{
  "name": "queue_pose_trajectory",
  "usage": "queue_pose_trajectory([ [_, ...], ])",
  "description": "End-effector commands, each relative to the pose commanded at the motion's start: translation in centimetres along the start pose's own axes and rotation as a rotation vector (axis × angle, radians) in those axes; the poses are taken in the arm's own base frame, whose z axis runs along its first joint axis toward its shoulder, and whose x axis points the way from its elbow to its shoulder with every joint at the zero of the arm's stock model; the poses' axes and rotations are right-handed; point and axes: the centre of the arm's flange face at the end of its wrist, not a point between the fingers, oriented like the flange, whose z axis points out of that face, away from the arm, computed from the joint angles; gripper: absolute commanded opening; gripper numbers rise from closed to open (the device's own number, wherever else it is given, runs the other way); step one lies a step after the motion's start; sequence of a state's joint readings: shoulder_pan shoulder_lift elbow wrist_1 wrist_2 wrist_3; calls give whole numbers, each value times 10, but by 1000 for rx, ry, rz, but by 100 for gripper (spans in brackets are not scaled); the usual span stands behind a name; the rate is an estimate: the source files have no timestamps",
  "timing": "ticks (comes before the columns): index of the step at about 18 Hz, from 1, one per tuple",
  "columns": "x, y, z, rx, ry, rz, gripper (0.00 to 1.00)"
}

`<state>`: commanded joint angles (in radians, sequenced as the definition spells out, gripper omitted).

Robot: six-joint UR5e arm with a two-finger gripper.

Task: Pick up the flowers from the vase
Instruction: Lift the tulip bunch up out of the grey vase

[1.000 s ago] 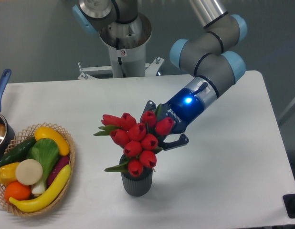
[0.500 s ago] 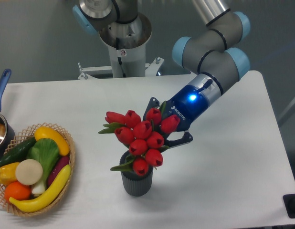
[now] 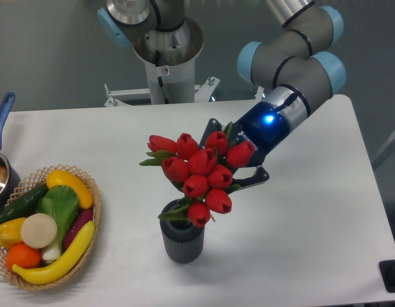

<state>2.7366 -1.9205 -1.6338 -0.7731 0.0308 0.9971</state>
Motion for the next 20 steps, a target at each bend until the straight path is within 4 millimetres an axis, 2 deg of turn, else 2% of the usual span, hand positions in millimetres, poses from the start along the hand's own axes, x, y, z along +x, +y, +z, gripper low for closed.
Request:
queue_pose_trajectory([
  [7, -7, -25, -18, 26, -15, 0, 38],
  [10, -11, -34, -34, 48, -29, -14, 38],
  [17, -25, -34, -74, 53, -97, -1, 38],
  [20, -30, -35, -97, 59, -134, 3, 38],
])
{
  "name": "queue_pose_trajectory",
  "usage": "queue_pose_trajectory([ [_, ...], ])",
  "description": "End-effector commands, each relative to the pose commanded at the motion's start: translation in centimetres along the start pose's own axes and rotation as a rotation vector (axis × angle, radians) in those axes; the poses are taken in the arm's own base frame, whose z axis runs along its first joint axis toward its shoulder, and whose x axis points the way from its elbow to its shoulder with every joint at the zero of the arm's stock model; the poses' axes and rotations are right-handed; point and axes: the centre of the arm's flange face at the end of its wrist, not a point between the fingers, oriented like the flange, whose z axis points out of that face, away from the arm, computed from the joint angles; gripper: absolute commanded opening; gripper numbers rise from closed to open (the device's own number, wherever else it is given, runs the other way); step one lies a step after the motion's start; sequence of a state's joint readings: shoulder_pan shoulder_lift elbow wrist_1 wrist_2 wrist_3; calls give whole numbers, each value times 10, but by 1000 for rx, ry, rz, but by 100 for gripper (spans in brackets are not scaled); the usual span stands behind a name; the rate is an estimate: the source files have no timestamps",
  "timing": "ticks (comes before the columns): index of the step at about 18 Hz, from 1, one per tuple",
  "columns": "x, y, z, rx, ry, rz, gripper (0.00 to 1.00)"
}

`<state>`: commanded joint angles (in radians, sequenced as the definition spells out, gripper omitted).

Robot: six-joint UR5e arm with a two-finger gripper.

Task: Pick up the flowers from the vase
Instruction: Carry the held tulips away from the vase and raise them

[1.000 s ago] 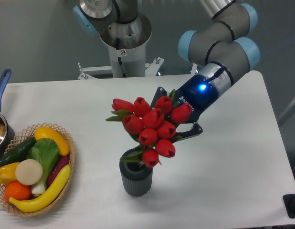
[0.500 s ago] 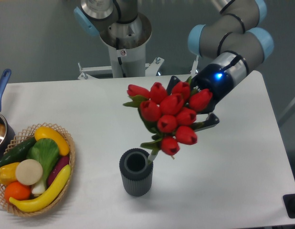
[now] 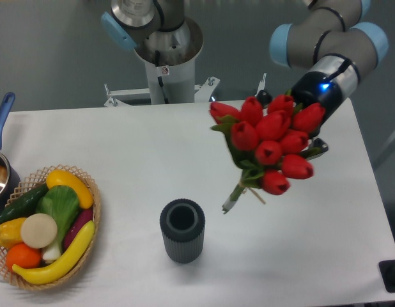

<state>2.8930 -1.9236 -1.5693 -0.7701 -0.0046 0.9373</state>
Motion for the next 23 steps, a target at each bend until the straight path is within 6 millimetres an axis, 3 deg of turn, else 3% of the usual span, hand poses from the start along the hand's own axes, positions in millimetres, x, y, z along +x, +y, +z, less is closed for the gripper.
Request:
queue_pose_trajectory([
  [8, -19, 4, -36, -95, -131, 43, 38],
  [23, -18, 1, -43, -473, -405, 104, 37],
])
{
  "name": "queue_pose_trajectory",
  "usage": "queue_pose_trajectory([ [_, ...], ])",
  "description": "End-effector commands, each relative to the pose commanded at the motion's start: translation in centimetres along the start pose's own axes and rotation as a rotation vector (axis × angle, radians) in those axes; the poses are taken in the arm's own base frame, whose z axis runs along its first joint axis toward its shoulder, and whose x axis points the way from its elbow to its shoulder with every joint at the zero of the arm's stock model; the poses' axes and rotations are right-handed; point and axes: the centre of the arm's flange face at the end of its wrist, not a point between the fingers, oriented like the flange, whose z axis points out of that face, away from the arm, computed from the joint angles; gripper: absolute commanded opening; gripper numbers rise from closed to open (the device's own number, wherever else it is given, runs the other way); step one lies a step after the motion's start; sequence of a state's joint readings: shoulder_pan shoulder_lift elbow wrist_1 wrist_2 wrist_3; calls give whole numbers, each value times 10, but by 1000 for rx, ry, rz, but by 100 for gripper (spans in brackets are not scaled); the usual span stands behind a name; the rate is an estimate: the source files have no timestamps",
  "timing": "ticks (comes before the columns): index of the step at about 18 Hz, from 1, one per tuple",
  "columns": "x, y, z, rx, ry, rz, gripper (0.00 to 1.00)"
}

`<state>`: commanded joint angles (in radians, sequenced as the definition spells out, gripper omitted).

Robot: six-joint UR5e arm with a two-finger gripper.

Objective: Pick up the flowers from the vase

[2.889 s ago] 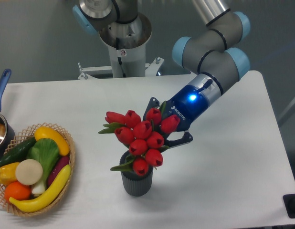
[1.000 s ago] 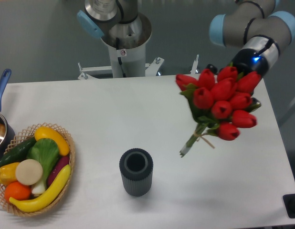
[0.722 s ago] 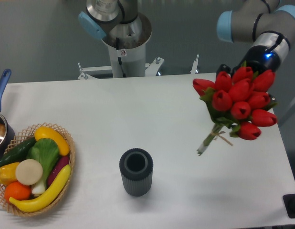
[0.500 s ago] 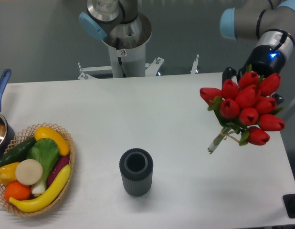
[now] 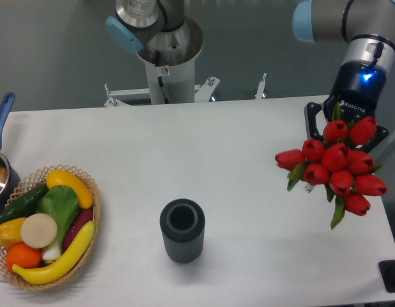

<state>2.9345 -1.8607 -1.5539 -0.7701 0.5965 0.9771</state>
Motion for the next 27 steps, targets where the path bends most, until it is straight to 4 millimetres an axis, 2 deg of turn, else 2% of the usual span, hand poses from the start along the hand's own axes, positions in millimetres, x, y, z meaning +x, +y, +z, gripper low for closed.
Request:
queue_pose_trajectory([
  [6, 13, 1, 14, -174, -76, 90, 37],
  [14, 22, 5, 28, -315, -129, 145, 33],
  [19, 28, 8, 36, -361, -134, 164, 34],
  [21, 32, 14, 36, -407, -151, 170, 34],
  [27, 60, 36, 62, -652, -110, 314, 34],
])
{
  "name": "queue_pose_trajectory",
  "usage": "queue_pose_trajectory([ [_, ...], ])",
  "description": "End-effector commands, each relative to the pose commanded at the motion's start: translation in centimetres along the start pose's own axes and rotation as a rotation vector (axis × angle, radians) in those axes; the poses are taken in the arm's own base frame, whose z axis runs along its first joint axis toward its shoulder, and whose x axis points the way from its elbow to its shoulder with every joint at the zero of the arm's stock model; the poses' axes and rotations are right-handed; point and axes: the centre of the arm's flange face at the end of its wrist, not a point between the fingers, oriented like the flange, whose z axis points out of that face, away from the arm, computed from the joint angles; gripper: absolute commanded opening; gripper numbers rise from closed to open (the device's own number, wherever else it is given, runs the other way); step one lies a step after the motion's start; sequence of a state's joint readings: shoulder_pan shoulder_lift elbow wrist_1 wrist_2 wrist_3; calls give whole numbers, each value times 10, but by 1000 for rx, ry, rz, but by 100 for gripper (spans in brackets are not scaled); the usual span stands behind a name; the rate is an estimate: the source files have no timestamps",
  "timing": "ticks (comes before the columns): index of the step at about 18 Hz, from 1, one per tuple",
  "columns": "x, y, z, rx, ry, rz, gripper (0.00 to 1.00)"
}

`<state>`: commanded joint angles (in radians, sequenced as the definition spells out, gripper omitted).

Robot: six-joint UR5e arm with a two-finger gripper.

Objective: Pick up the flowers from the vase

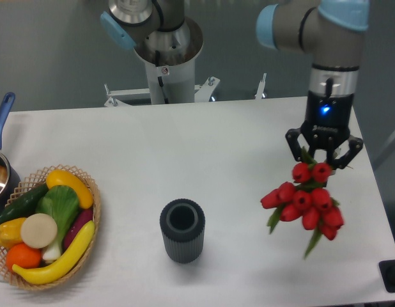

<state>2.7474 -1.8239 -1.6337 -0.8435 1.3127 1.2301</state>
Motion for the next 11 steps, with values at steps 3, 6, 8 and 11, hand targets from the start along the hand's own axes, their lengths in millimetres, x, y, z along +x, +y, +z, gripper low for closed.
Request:
queue_pose_trajectory([
  [3, 11, -2, 8, -104, 22, 58, 34],
  [6, 17, -2, 14, -150, 44, 97, 34],
  [8, 19, 0, 16, -168, 58, 97, 34],
  [11, 19, 0, 16, -169, 62, 96, 34],
])
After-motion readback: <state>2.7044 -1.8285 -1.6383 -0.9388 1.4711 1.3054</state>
